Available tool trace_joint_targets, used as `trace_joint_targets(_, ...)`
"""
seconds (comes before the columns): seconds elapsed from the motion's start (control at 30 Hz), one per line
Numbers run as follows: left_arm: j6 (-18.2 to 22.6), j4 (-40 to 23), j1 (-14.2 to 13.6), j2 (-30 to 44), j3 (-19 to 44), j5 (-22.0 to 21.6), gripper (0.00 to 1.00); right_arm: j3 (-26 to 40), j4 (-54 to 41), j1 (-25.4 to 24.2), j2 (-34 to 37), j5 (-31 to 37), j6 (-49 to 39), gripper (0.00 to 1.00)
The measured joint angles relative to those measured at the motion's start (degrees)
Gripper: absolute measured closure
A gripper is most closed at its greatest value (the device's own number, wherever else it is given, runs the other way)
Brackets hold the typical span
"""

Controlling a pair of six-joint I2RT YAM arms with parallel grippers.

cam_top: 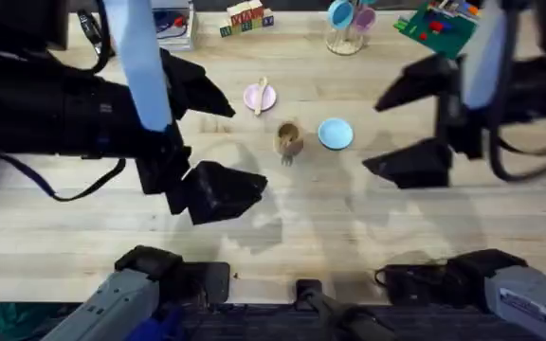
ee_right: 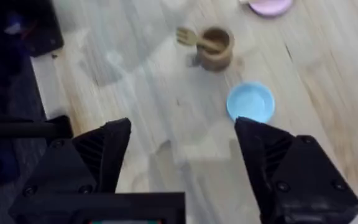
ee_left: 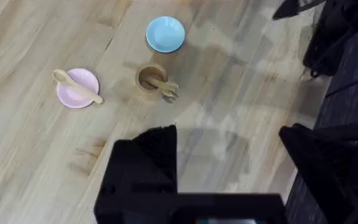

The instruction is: Pick up a utensil and set it on the pink plate, then put the other utensil in the container.

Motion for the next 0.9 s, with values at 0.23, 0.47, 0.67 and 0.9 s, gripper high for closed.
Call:
trace_joint_targets(0.23, 0.0, 0.0, 0.0, 0.0, 0.0, 0.0, 0.006, 0.0, -5.1, 0.0, -12.6, 10.5, 13.2, 0.006)
trace_joint_targets(0.47, 0.0, 0.0, 0.0, 0.0, 0.0, 0.0, 0.005, 0.0, -13.9, 0.0, -19.4, 17.9, 22.0, 0.005)
trace_joint_targets(0.67, 0.0, 0.0, 0.0, 0.0, 0.0, 0.0, 0.006, 0.2, -16.0, 0.0, -19.4, 20.4, 24.3, 0.006)
trace_joint_targets(0.9, 0.0, 0.0, 0.0, 0.0, 0.0, 0.0, 0.005, 0.2, -15.9, 0.0, -19.3, 21.0, 24.8, 0.005)
